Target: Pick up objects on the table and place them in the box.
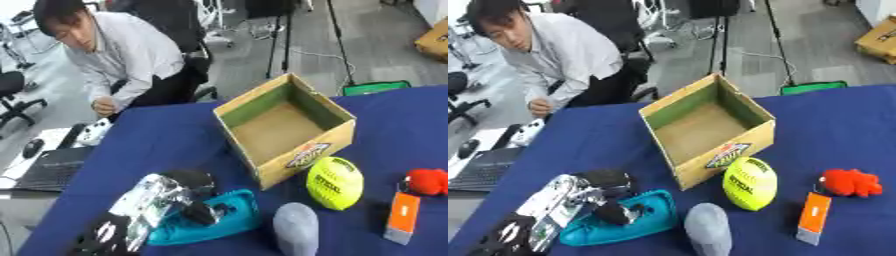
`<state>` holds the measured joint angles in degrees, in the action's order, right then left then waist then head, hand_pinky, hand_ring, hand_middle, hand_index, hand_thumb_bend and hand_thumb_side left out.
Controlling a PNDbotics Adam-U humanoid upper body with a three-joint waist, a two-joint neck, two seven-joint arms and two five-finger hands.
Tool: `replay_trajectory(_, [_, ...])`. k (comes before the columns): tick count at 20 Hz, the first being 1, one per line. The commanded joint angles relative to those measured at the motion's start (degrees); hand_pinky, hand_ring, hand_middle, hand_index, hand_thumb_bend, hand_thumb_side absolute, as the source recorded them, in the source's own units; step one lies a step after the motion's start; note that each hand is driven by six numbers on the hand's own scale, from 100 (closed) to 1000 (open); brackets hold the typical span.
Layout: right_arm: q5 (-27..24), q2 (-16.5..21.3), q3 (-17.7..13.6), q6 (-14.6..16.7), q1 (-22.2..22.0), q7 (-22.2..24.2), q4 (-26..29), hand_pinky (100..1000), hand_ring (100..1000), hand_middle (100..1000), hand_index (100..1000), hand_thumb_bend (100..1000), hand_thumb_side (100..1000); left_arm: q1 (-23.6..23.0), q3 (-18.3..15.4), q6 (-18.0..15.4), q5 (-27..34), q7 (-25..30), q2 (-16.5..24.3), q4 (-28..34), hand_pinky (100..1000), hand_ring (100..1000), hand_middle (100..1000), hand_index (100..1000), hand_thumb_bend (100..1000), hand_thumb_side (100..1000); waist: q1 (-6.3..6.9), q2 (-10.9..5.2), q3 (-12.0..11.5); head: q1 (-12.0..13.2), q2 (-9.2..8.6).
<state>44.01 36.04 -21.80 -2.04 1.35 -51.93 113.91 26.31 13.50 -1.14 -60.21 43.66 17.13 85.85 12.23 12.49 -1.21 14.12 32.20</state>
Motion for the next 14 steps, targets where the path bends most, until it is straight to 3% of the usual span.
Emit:
replay_trajectory(1, [-0.3,1.9,-0.5,-0.1,0.5,0.0,0.7,855,835,800,791,100,823,0.4,-0.8,0.1,-0.7,-0.1,0.9,0.6,870,810,712,582,100,600,-0.52,-0.85,0.0,0.2,-0.44])
replay_trajectory(7, [-0.2,1.9,-0.5,-0.2,0.5,0.0,0.7,856,836,800,791,100,823,0.2,-0.8,0.1,-1.2,0.1,0.9,0.7,816,760,657,559,100,572,-0.58,-0.85,0.0,0.3,-0.42])
replay_trajectory(14, [-0.3,1.9,-0.6,-0.2,0.5,0.0,0.7,859,836,800,791,100,820,0.1,-0.9,0.5,-1.8,-0.2,0.8,0.9,783,710,606,512,100,419,-0.64,-0.92,0.0,0.5,-0.54])
